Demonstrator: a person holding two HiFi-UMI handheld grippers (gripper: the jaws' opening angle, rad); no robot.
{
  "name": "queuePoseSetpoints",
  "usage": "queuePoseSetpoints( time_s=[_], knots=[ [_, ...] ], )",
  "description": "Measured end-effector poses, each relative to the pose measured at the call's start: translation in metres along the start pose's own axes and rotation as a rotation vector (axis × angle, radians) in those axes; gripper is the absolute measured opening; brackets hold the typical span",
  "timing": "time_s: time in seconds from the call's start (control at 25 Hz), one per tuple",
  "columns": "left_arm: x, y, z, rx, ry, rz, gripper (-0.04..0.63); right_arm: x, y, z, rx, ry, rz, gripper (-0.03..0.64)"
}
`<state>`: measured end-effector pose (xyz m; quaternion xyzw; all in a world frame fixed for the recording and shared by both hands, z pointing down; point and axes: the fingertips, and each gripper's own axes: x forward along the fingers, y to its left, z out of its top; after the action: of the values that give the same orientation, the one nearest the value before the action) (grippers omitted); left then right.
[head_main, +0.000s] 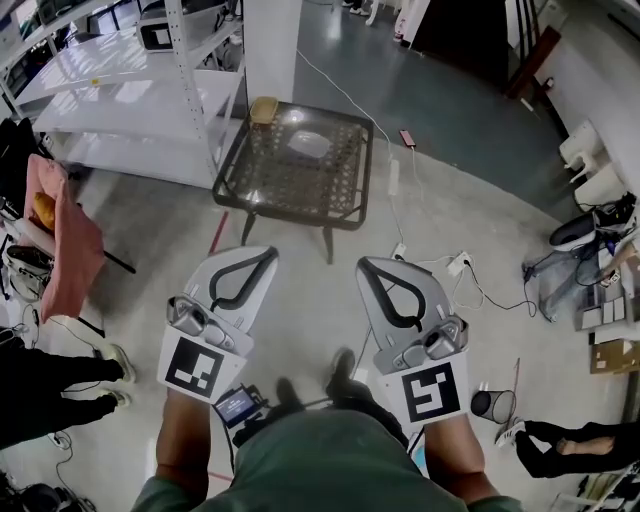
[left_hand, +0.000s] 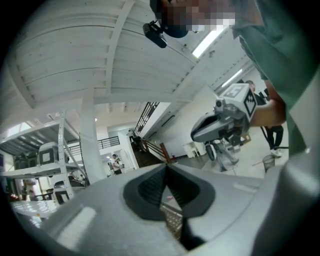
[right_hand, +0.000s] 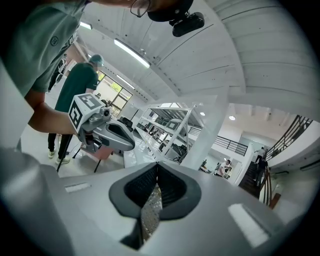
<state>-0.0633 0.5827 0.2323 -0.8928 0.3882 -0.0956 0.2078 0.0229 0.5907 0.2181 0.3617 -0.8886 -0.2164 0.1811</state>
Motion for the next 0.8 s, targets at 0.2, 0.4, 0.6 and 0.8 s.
queuePoseSetpoints(
  time_s=[0.2, 0.4, 0.6, 0.8],
  knots=[
    [0.043, -0.016, 0.002, 0.011, 0.048, 0.011, 0.002, -0.011, -0.042, -0.032, 0.021, -0.021, 0.003, 0.006],
    [0.105, -0.032, 0.012, 0.032, 0.091, 0.020, 0.002, -0.024, -0.098, -0.071, 0.047, -0.043, 0.026, 0.006],
    [0.153, -0.031, 0.013, 0.041, 0.160, 0.025, 0.002, -0.015, -0.148, -0.097, 0.075, -0.068, 0.058, 0.006],
    [0.189, -0.040, 0.019, -0.037, 0.172, 0.112, 0.002, -0.020, -0.182, -0.115, 0.054, -0.129, 0.100, 0.006]
  ],
)
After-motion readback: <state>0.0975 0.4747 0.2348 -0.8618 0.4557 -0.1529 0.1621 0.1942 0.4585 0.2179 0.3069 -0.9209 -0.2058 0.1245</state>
